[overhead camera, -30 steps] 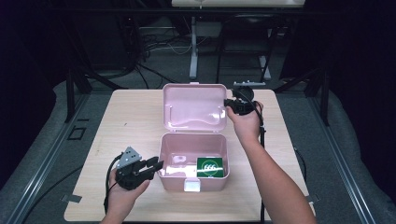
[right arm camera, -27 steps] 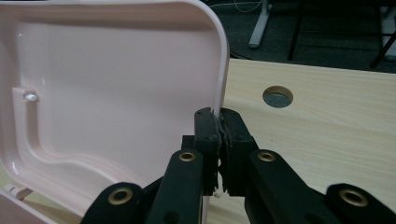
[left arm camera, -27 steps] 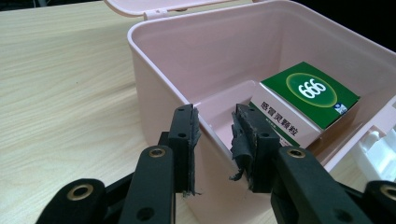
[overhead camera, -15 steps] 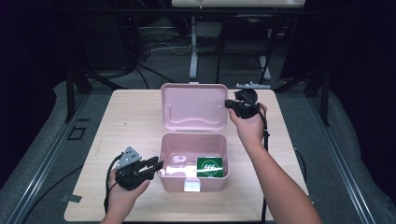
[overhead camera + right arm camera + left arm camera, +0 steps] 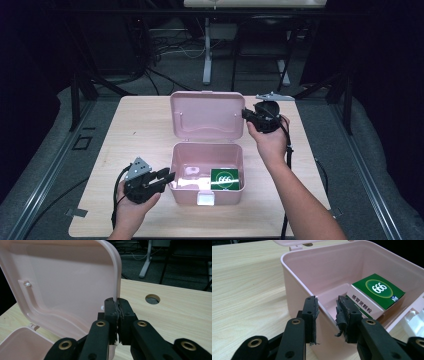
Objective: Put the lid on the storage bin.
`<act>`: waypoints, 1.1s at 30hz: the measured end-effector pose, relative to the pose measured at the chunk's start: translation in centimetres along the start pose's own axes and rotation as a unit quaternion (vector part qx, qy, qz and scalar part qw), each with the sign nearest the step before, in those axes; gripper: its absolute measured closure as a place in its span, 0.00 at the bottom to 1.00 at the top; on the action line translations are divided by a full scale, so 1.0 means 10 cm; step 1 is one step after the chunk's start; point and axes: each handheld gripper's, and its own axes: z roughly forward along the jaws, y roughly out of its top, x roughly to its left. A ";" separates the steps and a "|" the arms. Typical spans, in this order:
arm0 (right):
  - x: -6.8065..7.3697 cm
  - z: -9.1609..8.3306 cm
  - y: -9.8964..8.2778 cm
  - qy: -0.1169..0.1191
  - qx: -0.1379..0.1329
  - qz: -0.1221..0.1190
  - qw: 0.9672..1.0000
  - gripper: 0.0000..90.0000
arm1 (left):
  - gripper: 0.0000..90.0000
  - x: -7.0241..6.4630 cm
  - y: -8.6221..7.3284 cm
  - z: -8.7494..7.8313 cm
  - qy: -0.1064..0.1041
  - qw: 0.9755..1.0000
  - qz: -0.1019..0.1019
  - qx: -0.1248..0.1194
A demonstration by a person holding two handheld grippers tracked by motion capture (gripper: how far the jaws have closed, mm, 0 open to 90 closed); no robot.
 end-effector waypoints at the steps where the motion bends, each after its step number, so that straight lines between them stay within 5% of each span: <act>1: 0.00 0.00 0.00 0.000 0.000 0.000 1.000 0.97 | 0.77 0.00 0.00 0.00 0.000 1.000 0.000 0.000; 24: 0.17 -0.33 -0.28 -0.006 -0.047 -0.068 0.997 0.97 | 0.77 0.00 -0.01 0.00 -0.001 1.000 -0.002 -0.006; 33: 0.15 -0.41 -0.39 0.014 -0.059 -0.049 0.997 0.96 | 0.77 0.00 -0.01 0.00 -0.001 1.000 -0.003 -0.006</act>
